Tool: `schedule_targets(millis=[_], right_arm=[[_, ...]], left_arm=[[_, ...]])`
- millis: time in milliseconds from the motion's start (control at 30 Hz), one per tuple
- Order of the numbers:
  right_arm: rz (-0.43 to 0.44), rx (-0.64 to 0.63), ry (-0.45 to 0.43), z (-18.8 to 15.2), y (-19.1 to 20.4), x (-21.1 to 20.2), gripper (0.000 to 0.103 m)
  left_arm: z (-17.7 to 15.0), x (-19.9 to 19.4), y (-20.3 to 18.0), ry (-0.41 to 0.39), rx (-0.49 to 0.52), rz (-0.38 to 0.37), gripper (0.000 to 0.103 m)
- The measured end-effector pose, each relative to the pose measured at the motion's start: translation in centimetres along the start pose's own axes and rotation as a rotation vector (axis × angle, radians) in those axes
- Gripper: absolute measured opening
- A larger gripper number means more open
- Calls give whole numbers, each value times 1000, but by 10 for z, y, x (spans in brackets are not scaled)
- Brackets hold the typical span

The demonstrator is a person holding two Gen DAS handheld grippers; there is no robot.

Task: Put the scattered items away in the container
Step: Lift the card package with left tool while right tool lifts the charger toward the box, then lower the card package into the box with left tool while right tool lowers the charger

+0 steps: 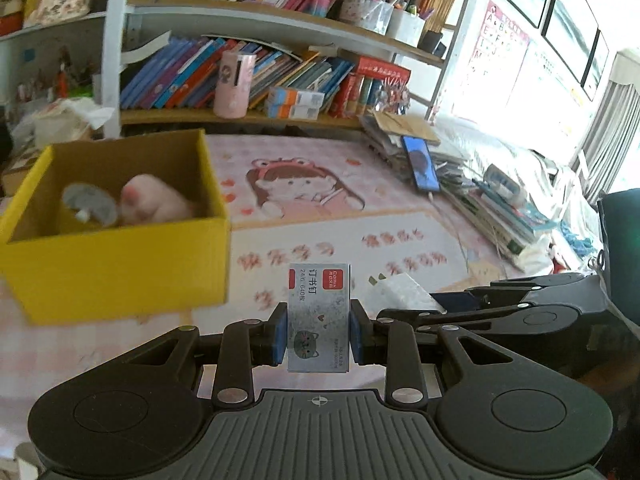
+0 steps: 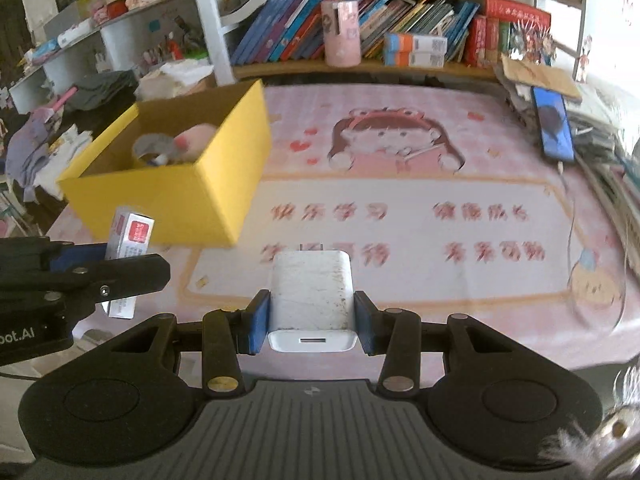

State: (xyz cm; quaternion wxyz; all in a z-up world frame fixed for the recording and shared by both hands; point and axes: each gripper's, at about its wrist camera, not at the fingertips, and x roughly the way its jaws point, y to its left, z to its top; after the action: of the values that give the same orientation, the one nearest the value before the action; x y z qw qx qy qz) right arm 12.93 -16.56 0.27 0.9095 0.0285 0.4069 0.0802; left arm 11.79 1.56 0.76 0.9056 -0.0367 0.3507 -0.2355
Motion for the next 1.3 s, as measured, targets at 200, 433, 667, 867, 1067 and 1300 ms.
schedule_targets(millis=[200,433,667,867,1067,1300], right_arm=[[28,-54,22,-16,42,-9,41],[65,-133,38,-24,79,-12,41],[103,-186,36,-26,106,-11,41],[135,-217,42,-23,123,-5,41],[160,-238,52,-22,135,0,41],[171,-247,60,-20,139,4,41]], left_arm=[[-21,-22,22,23,-38,37,29],[-42,-43,51,28,-118,89,29],[-52,-61,64,21,-131,122,29],[-55,-70,74,12,-149,154,29],[-56,-73,80,16,-151,168,29],[-57,-75,85,15,-150,169,28]])
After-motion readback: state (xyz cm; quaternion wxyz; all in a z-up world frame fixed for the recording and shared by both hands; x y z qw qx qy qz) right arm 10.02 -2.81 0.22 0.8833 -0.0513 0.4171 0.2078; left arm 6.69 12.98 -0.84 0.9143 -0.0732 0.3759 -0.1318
